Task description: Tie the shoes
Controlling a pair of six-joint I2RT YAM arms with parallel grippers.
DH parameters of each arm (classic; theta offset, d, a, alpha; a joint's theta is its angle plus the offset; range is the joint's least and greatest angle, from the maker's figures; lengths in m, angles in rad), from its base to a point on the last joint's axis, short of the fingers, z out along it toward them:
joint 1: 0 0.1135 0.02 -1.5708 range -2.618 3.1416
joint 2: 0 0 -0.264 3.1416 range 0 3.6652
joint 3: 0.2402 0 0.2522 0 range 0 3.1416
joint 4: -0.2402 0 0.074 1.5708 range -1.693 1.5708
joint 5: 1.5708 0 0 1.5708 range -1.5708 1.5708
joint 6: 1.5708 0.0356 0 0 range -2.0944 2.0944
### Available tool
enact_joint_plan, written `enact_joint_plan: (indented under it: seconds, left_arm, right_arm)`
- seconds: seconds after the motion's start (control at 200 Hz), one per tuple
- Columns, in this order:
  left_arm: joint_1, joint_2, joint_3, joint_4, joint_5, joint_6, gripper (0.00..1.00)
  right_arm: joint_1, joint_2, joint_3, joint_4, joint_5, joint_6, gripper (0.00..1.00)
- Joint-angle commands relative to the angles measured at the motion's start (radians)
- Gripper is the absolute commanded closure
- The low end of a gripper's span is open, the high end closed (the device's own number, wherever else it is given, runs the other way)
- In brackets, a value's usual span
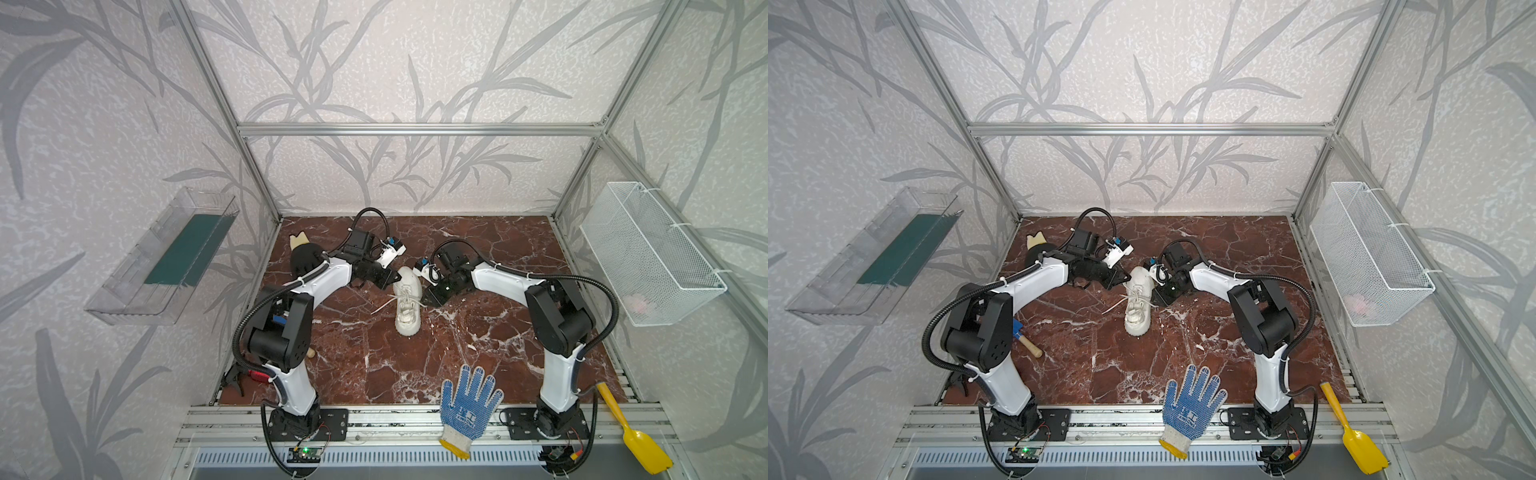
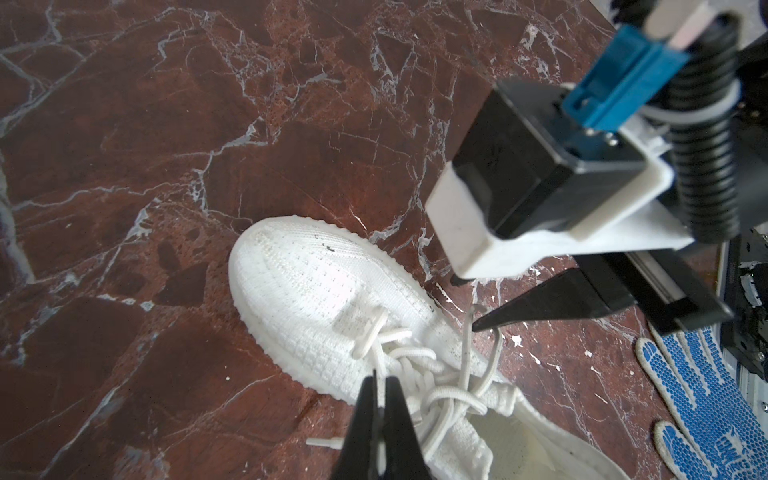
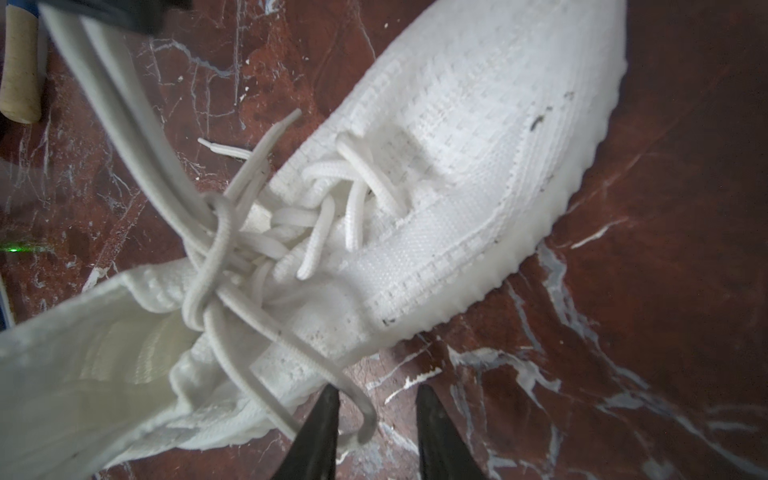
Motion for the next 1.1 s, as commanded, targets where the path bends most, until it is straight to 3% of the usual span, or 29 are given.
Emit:
enact_joint_plan:
  seconds: [0.0,0.675,0.76,0.98,1.095]
  left_arm:
    - [0.006,0.005,-0.012,0.006,0.022,-0.003,1.00]
    - [0.009,0.006,-0.023,0.001,0.021,0.000,1.00]
    - [0.009,0.002,-0.026,0.002,0.021,0.000,1.00]
    - [0.012,-0.007,-0.038,0.012,0.010,-0.004,1.00]
    - [0.017,-0.015,-0.051,0.034,-0.007,-0.011,1.00]
  right_arm:
    - [0.010,0.006,0.026,0.014,-0.051,-0.029,0.67]
    - [0.013,0.092,0.095,-0.017,-0.224,-0.080,0.69]
    - [0.015,0.093,0.096,-0.017,-0.238,-0.085,0.74]
    - [0.016,0.056,0.090,-0.031,-0.220,-0.081,0.98]
    - [0.016,0.013,0.060,-0.030,-0.191,-0.060,1.00]
